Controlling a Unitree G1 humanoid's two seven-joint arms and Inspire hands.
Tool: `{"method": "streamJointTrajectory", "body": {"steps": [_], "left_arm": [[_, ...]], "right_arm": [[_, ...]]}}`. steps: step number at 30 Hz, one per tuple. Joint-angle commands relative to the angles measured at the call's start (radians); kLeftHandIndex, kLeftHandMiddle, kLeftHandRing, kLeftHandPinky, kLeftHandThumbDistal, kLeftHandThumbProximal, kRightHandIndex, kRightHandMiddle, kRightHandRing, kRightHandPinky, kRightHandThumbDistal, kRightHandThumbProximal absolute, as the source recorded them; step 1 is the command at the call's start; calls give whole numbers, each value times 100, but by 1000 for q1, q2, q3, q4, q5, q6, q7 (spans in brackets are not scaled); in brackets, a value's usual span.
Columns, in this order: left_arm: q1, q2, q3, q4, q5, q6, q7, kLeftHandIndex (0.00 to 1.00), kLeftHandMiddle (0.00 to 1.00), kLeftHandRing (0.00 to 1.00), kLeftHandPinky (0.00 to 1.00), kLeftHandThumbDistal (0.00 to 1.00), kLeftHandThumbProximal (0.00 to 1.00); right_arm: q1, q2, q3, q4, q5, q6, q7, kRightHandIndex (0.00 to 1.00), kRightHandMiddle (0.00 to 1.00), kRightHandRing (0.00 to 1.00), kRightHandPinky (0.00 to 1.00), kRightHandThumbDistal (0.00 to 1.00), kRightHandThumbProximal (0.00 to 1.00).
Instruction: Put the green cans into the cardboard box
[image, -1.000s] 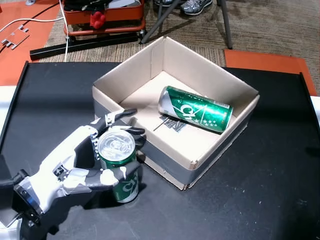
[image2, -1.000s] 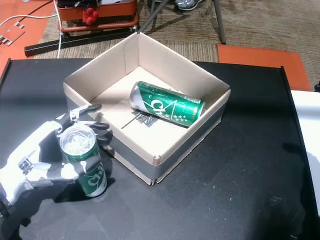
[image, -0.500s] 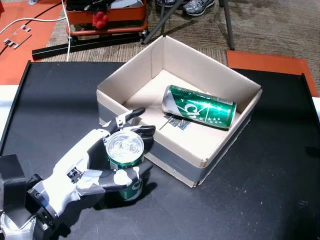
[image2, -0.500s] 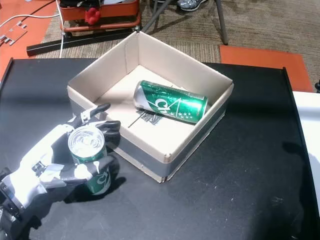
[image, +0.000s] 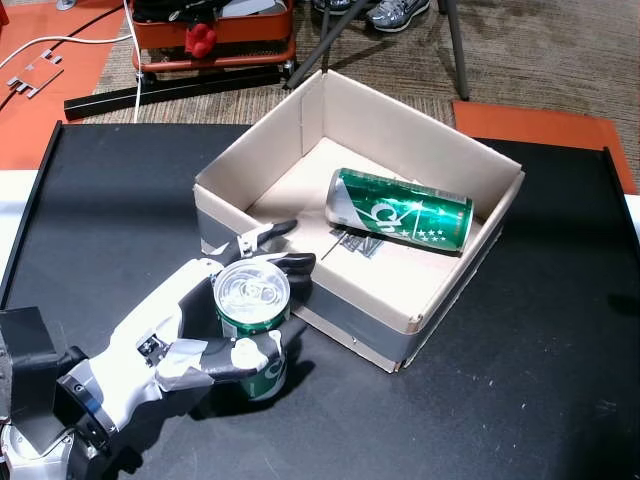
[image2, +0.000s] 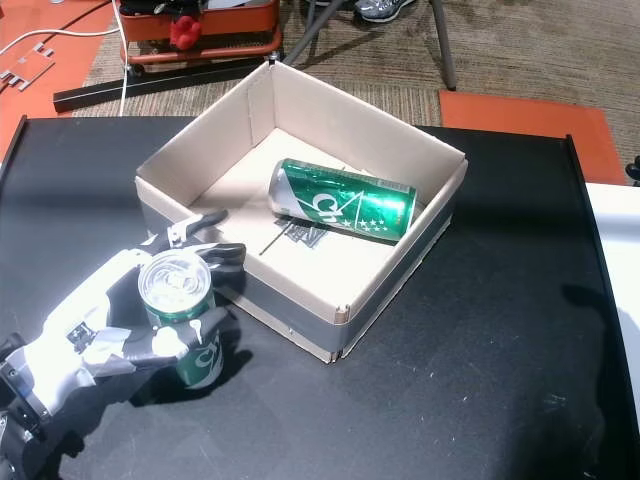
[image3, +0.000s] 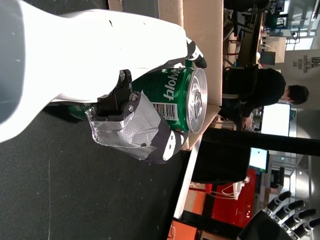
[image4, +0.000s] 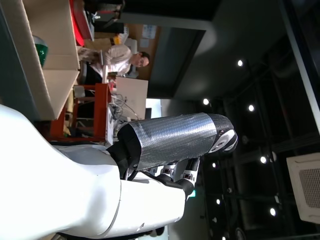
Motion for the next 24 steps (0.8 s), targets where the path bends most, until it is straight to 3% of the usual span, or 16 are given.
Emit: {"method": "streamJointTrajectory", "body": {"steps": [1,13,15,18,21,24], "left_arm": [[19,6,-18,14,39,15,13,88,80,83,90,52,0],[16,8,-37,18,47,37,46,89,77,79,84,50,0],[14,7,-37,20,43,61,42,83,75,78,78,50,0],[13,6,-34,20,39,89,36,72,78,86,74,51,0],[15,4,-26,17,27,107,17,60,75,87,76,50,0],[16,2,-13,17,14,118,-13,57,75,87,77,48,0]], "right_arm": [[15,8,-5,-11,12,-2,-4,61,57,59,67,63,80],[12,3,-6,2,0,-9,-14,61,57,59,67,63,81],[15,3,-4,0,-10,-9,-28,61,56,59,67,64,81],[15,1,-2,1,-9,-9,-26,61,57,59,67,62,81],[13,1,0,1,-11,-11,-28,60,56,59,66,63,81],[18,2,3,-7,-21,-14,-41,60,56,59,66,62,81]]}}
